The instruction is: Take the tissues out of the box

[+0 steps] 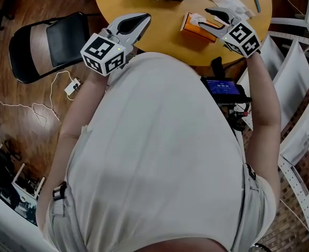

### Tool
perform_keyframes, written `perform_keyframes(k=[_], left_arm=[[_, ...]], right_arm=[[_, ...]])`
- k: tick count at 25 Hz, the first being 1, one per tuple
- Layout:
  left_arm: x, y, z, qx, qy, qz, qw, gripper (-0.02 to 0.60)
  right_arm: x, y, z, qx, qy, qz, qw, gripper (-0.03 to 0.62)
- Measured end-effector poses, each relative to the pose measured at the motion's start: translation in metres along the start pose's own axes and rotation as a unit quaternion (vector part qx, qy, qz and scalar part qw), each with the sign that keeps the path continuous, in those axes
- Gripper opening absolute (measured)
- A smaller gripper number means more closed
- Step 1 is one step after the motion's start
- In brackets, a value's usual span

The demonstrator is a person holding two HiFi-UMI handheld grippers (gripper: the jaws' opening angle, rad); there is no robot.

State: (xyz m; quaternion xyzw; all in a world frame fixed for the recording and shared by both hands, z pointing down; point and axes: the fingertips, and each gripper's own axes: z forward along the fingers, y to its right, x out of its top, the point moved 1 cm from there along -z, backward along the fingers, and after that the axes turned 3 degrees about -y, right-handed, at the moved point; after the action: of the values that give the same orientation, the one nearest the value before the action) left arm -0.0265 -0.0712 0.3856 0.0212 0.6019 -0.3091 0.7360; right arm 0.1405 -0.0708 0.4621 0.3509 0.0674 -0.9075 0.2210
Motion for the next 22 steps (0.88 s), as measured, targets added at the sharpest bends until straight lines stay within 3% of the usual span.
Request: perform_keyframes(k=[4,9,14,17,22], left_arm=[[0.015,0.005,0.011,-0.013,0.006,0.011,0.9998,0.000],[0.029,-0.001,0.027,-0.028,0.014,0.016,0.9994,0.001],[0.044,0.010,0.028,-0.037,0.019,0.031,0.9987,0.000],[0.045,0.016,0.028,-0.040,0.018,0.033,0.9985,0.000],[0.043,0.018,0.034,-0.045,0.012,0.036,0.9983,0.001]], right_arm=[[0.059,-0.005,-0.052,-0.004,0.148,0.046,0.988,0.172],[0.092,-0.004,-0.086,0.001,0.254,0.076,0.964,0.127],[0.105,-0.013,-0.111,-0.008,0.299,0.079,0.951,0.078],[0.107,-0.016,-0.120,-0.010,0.318,0.089,0.944,0.002],[0.111,-0.019,-0.127,-0.015,0.338,0.075,0.938,0.000]])
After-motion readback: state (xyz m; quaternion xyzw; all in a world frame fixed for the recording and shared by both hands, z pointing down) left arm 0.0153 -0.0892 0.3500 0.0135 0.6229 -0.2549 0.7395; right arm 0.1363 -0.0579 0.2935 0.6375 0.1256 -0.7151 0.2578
